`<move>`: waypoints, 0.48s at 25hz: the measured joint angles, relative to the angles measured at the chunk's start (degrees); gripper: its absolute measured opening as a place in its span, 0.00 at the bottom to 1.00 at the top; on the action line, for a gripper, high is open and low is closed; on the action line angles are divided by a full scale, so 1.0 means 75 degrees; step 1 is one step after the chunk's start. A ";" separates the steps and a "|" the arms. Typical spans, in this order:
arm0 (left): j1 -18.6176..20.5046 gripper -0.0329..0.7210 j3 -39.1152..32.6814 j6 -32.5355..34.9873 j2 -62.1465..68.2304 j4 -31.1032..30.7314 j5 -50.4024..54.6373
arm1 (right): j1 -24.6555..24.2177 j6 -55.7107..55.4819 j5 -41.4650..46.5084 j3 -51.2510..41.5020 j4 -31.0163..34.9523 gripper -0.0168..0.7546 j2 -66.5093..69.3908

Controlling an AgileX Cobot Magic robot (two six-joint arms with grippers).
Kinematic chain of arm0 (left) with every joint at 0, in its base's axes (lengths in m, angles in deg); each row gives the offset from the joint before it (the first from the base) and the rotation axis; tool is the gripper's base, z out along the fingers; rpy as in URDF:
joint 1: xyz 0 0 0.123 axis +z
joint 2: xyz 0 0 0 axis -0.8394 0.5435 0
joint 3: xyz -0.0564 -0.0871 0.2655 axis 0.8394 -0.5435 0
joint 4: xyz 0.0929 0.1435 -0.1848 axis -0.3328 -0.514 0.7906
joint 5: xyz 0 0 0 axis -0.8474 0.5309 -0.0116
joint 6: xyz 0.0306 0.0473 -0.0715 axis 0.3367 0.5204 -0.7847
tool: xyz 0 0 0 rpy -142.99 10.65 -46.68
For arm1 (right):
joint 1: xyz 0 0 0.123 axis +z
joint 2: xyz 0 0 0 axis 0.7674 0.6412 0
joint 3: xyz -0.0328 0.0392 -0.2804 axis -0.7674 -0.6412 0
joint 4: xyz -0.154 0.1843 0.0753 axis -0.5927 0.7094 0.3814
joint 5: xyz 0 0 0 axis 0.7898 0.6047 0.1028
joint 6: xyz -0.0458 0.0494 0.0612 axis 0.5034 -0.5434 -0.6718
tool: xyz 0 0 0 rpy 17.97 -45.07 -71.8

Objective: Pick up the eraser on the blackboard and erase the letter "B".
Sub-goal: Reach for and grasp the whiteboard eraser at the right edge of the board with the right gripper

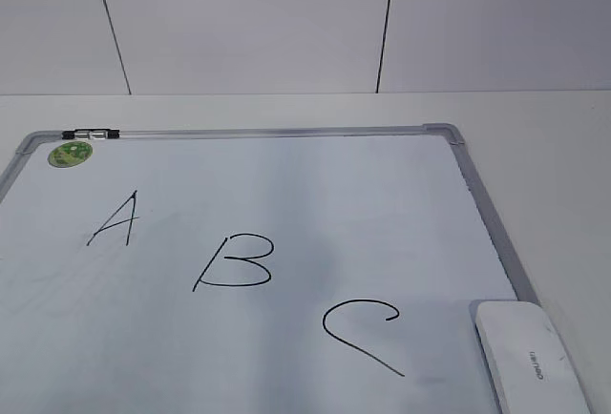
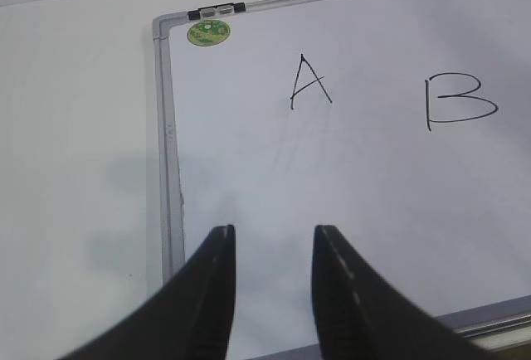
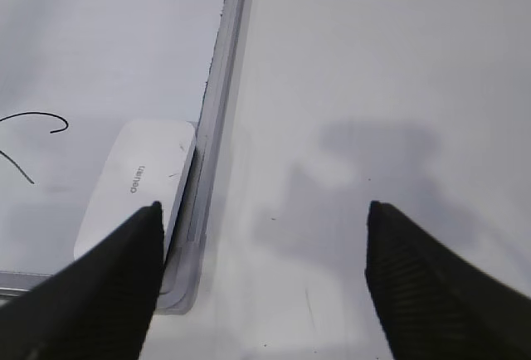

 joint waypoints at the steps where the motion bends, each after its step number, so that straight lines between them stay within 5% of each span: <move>1: 0.0000 0.36 0.0000 0.0000 0.0000 0.0000 0.0000 | 0.0000 0.0000 0.0000 0.0000 0.0000 0.75 0.0000; 12: 0.0000 0.36 0.0000 0.0000 0.0000 0.0000 0.0000 | 0.0000 0.0000 0.0000 0.0000 0.0000 0.75 0.0000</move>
